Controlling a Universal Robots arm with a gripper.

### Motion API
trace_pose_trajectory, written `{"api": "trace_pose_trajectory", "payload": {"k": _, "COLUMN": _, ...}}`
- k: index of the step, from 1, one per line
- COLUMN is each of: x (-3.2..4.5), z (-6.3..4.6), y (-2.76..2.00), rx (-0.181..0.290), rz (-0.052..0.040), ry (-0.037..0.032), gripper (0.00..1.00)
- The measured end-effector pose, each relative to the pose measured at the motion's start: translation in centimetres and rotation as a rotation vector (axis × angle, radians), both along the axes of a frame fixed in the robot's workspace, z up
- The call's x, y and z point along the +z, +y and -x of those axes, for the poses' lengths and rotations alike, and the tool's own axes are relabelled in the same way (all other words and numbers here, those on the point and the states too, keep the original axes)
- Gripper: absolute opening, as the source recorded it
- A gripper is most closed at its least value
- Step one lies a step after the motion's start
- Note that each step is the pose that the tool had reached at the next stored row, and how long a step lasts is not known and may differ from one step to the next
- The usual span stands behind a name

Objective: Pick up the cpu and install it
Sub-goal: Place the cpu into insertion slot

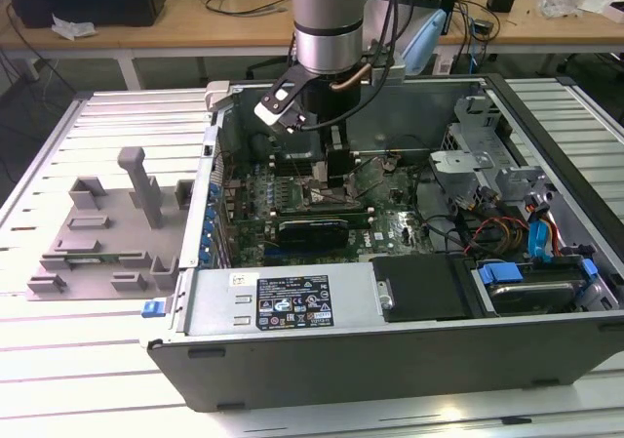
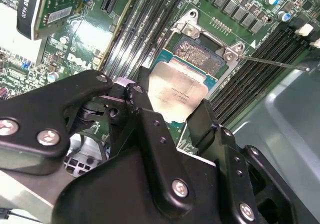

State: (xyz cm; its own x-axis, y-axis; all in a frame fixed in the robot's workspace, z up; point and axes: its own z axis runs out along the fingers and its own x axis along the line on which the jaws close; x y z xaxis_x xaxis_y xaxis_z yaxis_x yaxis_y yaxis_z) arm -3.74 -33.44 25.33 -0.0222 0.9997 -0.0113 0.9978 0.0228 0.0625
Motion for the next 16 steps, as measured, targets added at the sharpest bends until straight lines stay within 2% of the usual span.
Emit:
{"api": "trace_pose_trajectory", "payload": {"k": 7, "x": -0.24, "z": 0.0, "y": 0.06, "rx": -0.001, "rz": 0.0, "ry": 0.0, "gripper": 0.55}}
{"api": "trace_pose_trajectory", "payload": {"k": 9, "x": -0.37, "z": 0.0, "y": 0.29, "rx": 0.0, "rz": -0.0002, "ry": -0.0001, "gripper": 0.55}}
{"api": "trace_pose_trajectory", "payload": {"k": 11, "x": -0.68, "z": 0.0, "y": 0.8, "rx": 0.0, "rz": 0.0, "ry": -0.0001, "gripper": 0.55}}
{"api": "trace_pose_trajectory", "payload": {"k": 16, "x": -1.85, "z": 0.0, "y": 1.33, "rx": 0.002, "rz": 0.0024, "ry": -0.0001, "gripper": 0.55}}
